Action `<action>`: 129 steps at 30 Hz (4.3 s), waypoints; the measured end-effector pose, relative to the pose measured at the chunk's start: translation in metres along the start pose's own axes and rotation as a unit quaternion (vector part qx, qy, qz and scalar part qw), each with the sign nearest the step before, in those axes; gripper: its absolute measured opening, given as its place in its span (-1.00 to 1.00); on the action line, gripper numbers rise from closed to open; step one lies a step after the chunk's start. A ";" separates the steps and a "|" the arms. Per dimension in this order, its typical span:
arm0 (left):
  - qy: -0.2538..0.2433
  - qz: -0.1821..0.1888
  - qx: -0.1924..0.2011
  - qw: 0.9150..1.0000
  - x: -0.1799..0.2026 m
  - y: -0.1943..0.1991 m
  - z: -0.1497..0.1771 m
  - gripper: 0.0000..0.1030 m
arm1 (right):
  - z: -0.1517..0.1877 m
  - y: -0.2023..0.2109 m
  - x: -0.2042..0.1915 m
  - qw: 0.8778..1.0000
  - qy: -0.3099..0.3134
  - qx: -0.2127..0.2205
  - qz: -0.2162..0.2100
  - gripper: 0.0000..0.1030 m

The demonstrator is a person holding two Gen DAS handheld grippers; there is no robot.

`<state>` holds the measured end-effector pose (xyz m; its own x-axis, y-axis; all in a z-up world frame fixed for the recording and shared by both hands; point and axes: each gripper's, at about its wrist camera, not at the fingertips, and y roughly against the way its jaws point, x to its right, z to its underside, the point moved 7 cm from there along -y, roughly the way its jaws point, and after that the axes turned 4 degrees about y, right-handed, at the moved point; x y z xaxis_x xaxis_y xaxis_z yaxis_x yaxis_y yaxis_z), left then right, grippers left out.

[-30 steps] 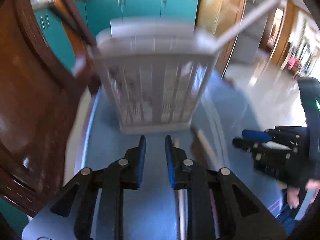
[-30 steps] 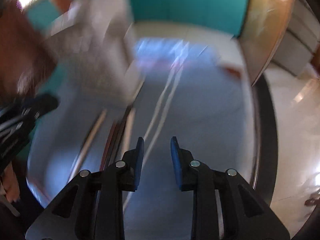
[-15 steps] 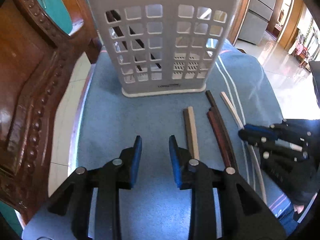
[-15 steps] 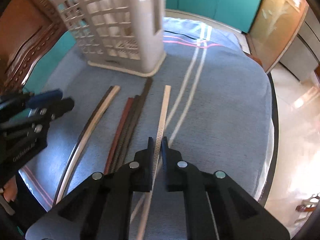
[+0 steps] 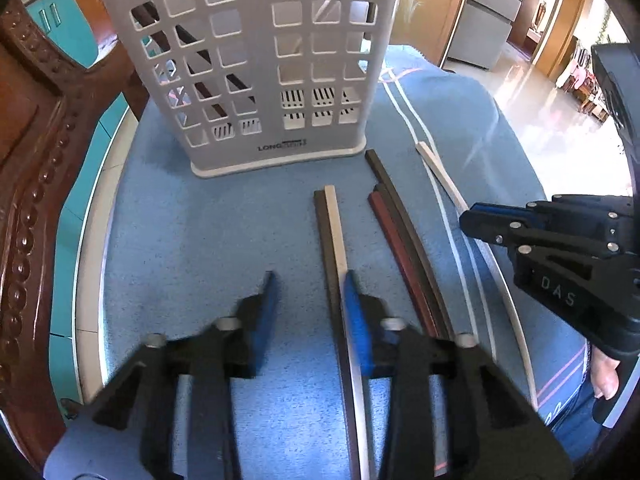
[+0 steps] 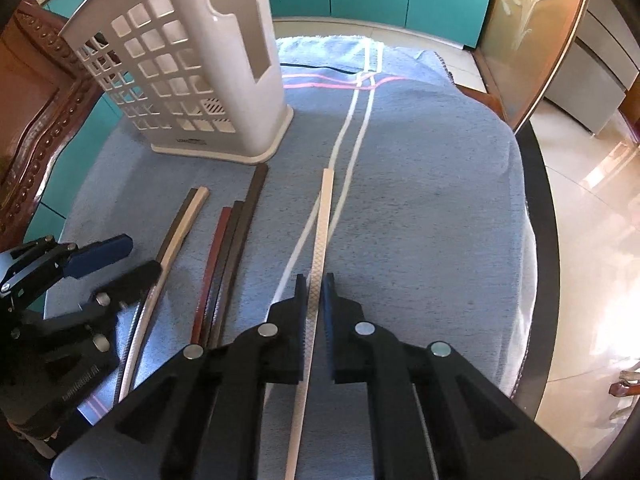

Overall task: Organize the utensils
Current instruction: 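Move both open grippers back down over the chopsticks on the cloth, then close the left gripper on a dark brown chopstick while the right closes on a pale chopstick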

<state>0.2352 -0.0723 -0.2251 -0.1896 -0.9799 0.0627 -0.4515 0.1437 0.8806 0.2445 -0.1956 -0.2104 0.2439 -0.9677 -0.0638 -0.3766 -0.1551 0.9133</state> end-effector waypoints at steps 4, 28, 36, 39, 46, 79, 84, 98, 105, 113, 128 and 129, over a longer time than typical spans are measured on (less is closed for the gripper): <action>0.010 -0.010 -0.011 1.000 -0.007 -0.004 -0.006 -0.69 | 0.002 -0.002 0.000 1.000 0.003 0.001 0.006 -0.76; -0.002 0.015 -0.002 1.000 0.006 0.004 -0.001 -0.40 | 0.014 0.005 -0.013 1.000 0.014 0.007 0.023 -0.59; 0.004 0.003 -0.005 1.000 0.005 0.001 -0.001 -0.10 | 0.012 0.005 -0.009 1.000 0.011 0.007 0.024 -0.59; 0.002 -0.005 -0.002 1.000 0.003 0.003 0.000 -0.23 | 0.011 0.004 -0.008 1.000 0.010 0.007 0.025 -0.59; 0.040 -0.005 -0.018 0.999 -0.023 -0.001 0.001 -0.37 | 0.009 0.004 -0.004 1.000 0.003 0.007 0.023 -0.59; 0.064 0.070 0.022 0.995 -0.007 0.021 -0.005 -0.75 | 0.008 0.002 -0.002 1.000 0.000 0.009 0.023 -0.54; 0.066 0.059 0.032 0.996 -0.011 0.024 -0.008 -0.75 | 0.007 0.003 -0.002 1.000 0.002 0.010 0.024 -0.48; 0.070 -0.008 0.003 0.997 -0.023 -0.010 -0.009 -0.53 | 0.007 0.004 -0.019 0.999 0.026 0.026 0.038 -0.48; 0.063 -0.022 0.006 0.998 -0.021 -0.011 -0.015 -0.41 | 0.001 0.000 -0.028 0.998 0.029 0.037 0.049 -0.48; 0.062 -0.027 0.007 0.998 -0.013 -0.011 -0.018 -0.32 | 0.004 0.002 -0.039 0.999 0.022 0.003 0.028 -0.88; 0.059 -0.037 0.009 0.998 -0.009 -0.018 -0.023 -0.20 | 0.012 0.014 -0.050 0.998 0.039 0.016 0.048 -0.76; 0.059 -0.036 0.009 0.998 -0.009 -0.018 -0.023 -0.20 | 0.014 0.013 -0.049 0.998 0.037 0.012 0.047 -0.75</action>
<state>0.2651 -0.0696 -0.2308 -0.0516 -0.9972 0.0548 -0.4757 0.0728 0.8766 0.2155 -0.1530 -0.2014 0.2715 -0.9611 0.0516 -0.4223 -0.0708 0.9037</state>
